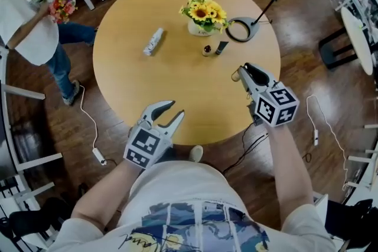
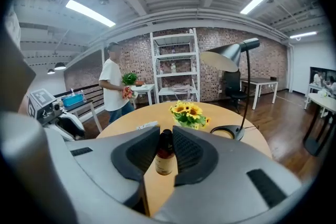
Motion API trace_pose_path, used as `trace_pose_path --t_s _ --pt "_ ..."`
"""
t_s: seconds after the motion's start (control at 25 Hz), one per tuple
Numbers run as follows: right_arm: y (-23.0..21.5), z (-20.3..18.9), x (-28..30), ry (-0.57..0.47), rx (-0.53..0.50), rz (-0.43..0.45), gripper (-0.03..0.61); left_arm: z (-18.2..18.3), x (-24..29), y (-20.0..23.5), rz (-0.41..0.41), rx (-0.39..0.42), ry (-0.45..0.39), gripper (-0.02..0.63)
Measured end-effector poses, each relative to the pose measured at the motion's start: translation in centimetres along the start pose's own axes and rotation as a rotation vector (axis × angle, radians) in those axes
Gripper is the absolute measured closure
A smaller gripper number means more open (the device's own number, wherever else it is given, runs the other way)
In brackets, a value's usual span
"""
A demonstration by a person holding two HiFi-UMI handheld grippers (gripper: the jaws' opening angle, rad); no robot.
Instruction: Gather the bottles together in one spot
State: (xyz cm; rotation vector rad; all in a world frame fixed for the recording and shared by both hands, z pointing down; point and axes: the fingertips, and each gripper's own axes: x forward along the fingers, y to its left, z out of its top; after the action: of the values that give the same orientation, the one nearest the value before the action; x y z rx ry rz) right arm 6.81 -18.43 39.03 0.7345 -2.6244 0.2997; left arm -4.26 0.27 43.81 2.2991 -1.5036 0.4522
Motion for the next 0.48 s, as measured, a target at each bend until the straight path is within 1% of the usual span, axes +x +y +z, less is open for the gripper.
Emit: trace_pose_path --t_s 0.28,0.48 --pt "-5.8 -2.1 3.8 -0.003 -0.009 -0.066 0.502 -2.6 -0.9 0.6 -0.016 -0.05 0.067 0.472" --pt "-9.9 -3.9 7.2 -0.013 0.004 -0.109 0.502 -4.2 -0.8 1.6 -0.005 -0.09 0.103 0.472"
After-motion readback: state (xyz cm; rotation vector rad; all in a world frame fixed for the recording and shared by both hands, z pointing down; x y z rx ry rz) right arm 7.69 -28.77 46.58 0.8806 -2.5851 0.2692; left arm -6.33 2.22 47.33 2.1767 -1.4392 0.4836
